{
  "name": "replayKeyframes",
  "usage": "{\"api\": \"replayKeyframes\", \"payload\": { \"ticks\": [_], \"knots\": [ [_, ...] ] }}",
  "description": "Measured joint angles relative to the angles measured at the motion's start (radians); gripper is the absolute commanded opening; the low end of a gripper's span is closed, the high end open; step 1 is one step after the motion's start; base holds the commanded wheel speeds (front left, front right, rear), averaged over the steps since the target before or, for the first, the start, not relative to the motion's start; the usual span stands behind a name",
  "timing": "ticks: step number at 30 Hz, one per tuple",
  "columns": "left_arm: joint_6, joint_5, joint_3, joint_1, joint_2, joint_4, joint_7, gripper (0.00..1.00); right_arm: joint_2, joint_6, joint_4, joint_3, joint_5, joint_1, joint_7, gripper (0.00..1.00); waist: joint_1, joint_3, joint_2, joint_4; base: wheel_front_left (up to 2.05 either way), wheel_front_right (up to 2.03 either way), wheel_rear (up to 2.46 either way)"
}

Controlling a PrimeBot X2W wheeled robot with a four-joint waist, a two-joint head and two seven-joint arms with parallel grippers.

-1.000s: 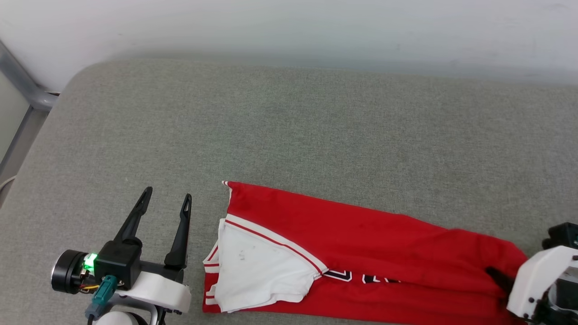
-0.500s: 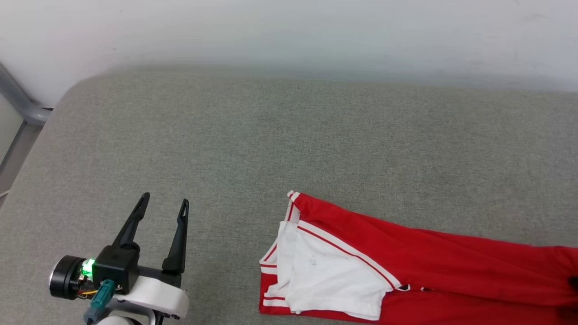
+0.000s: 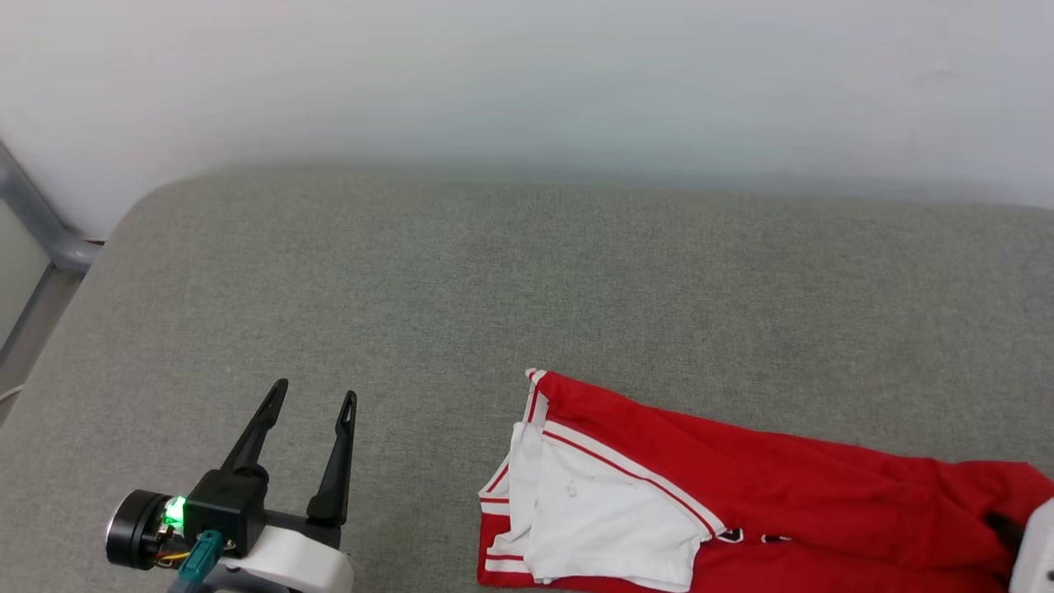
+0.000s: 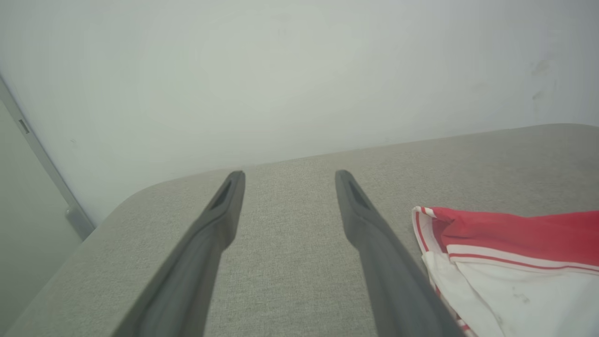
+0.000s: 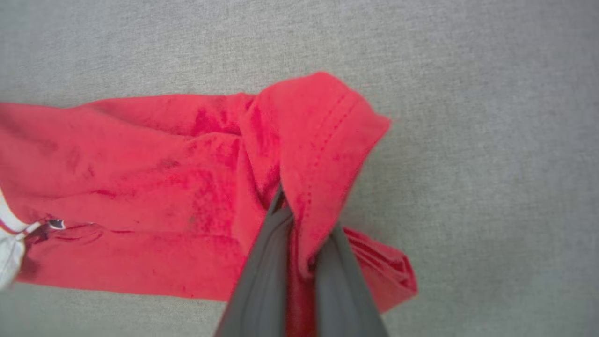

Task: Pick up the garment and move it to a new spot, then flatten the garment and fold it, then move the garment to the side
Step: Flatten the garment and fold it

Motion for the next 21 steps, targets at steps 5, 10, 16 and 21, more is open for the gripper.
{"api": "replayKeyframes", "payload": {
  "ticks": [5,10,16,21],
  "knots": [
    [-0.007,0.003,0.012,0.017,-0.008,0.0,0.0,1.0,0.058,0.0,-0.134,0.071,0.051,0.035,0.078,0.0,0.0,-0.028,0.0,0.003,0.0,0.0,0.0],
    [-0.016,0.009,0.016,0.021,-0.014,0.0,0.0,1.0,0.12,0.0,-0.212,0.115,0.091,0.048,0.118,0.0,0.0,-0.038,0.0,0.01,0.0,0.0,0.0],
    [-0.022,0.008,0.03,0.028,-0.03,-0.003,0.0,1.0,0.248,0.0,-0.266,0.14,0.158,0.043,0.173,0.0,0.0,-0.041,0.0,0.03,0.0,0.0,0.0],
    [-0.025,0.01,0.047,0.035,-0.032,-0.004,0.0,1.0,0.286,0.0,-0.272,0.166,0.233,0.017,0.172,0.0,0.0,-0.037,-0.0001,0.048,0.0,0.0,0.0]
  ]
}}
